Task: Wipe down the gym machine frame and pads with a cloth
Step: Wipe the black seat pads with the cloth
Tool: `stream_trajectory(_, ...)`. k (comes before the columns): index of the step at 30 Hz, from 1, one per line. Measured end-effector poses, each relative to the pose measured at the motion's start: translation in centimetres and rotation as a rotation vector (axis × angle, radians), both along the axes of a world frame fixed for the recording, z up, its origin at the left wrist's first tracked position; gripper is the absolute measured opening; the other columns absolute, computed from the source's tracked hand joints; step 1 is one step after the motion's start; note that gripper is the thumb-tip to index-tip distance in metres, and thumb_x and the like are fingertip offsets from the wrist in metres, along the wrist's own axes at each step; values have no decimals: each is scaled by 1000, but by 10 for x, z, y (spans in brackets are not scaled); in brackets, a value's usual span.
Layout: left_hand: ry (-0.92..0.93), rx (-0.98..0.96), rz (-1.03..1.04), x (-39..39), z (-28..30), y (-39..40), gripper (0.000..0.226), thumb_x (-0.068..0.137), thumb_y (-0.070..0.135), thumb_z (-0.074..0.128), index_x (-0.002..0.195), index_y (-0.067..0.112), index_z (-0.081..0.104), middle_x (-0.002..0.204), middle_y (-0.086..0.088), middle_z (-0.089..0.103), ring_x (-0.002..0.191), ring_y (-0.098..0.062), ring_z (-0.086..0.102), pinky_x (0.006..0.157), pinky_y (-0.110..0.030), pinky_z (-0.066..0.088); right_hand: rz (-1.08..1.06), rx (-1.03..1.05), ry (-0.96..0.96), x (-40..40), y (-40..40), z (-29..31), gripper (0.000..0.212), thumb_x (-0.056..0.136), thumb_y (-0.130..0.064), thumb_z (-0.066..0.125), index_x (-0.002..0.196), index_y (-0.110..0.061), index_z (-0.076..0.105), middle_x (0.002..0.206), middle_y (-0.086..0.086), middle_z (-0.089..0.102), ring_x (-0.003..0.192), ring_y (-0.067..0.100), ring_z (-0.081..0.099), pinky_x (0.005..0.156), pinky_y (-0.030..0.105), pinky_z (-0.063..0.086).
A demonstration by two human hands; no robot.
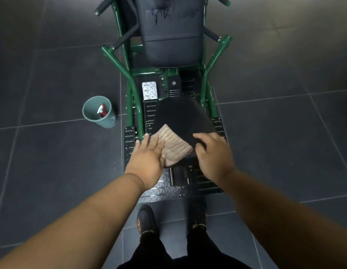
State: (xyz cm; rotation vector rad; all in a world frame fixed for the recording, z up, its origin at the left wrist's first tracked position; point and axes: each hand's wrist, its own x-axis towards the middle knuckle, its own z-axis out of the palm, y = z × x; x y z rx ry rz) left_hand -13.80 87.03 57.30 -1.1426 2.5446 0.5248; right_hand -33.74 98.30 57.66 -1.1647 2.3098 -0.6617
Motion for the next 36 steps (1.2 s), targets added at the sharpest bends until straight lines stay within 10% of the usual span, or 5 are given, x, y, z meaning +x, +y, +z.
stream_trajectory(9, -30, 52, -307, -153, -9, 31, 65, 113, 38, 24, 168, 12, 3, 176, -15, 0, 161, -38, 5, 131, -49, 6, -202, 18, 45, -46, 37, 15, 65, 87, -45, 26, 131, -27, 70, 130, 2, 67, 116, 27, 53, 105, 50, 41)
stream_trajectory(23, 6, 22, -236, -116, -5, 28, 94, 100, 66, 50, 169, 16, 10, 176, -9, 8, 162, -34, 9, 132, -42, 8, -202, -136, -255, -39, 40, 8, 32, 97, -27, 50, 113, -25, 77, 107, -14, 75, 101, 4, 67, 94, 38, 55)
stream_trajectory(30, 88, -7, -396, -149, -24, 58, 78, 103, 35, 49, 168, 25, 7, 176, -10, 2, 161, -38, 5, 132, -47, 6, -287, 38, -291, -63, 69, 3, 31, 100, -18, 55, 114, -38, 73, 108, -7, 76, 97, 17, 68, 95, 42, 56)
stream_trajectory(36, 189, -57, -389, -76, -19, 65, 71, 106, 47, 42, 168, 22, 20, 175, -9, 15, 161, -34, 16, 130, -42, 5, -208, 14, -371, -38, 72, -5, 25, 97, -24, 56, 103, -37, 76, 102, -13, 76, 98, 8, 69, 96, 43, 56)
